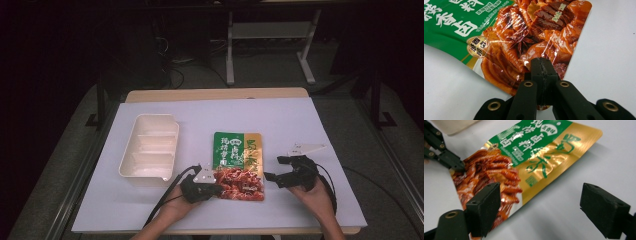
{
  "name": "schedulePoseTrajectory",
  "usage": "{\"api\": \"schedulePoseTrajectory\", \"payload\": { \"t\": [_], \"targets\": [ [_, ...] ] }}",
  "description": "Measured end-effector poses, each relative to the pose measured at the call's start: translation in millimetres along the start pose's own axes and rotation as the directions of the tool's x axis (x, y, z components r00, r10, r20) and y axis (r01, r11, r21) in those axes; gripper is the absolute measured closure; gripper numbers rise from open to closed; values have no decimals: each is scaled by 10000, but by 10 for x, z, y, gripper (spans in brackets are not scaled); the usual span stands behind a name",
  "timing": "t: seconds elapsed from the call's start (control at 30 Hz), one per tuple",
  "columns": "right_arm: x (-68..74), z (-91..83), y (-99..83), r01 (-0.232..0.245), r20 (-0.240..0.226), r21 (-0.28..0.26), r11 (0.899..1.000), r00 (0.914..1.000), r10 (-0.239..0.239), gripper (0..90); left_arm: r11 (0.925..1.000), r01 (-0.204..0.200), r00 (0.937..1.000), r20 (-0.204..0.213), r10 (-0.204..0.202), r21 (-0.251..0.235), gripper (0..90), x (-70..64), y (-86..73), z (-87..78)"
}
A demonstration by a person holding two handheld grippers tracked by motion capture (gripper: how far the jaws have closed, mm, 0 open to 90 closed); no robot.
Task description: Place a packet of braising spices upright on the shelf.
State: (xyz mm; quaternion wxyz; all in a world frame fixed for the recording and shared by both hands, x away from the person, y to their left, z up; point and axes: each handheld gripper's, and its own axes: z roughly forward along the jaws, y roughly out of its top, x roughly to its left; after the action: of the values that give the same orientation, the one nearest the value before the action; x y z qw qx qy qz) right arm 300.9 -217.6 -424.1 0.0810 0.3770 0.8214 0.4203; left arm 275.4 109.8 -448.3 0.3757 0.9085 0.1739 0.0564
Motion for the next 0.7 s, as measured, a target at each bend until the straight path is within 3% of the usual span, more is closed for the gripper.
{"api": "schedulePoseTrajectory", "payload": {
  "t": [0.2,0.43,0.63,0.67,0.7],
  "targets": [
    [-49,103,197,37,-38,33,10000,10000,-37,166,9990,332,9994,109,-329,-299,900,7,-27,6],
    [-106,246,420,40,5,293,9996,10000,-40,174,9992,277,9996,49,-275,-272,900,3,-31,1],
    [-197,375,594,-251,-30,696,9973,9997,254,177,9992,252,9996,89,-249,-308,900,18,-31,3],
    [-257,436,621,-578,-216,1041,9929,9979,603,184,9993,237,9997,91,-235,-302,900,19,-30,3],
    [-257,436,621,-578,-216,1041,9929,9979,603,184,9991,273,9996,105,-269,-334,900,15,-29,6]
  ]
}}
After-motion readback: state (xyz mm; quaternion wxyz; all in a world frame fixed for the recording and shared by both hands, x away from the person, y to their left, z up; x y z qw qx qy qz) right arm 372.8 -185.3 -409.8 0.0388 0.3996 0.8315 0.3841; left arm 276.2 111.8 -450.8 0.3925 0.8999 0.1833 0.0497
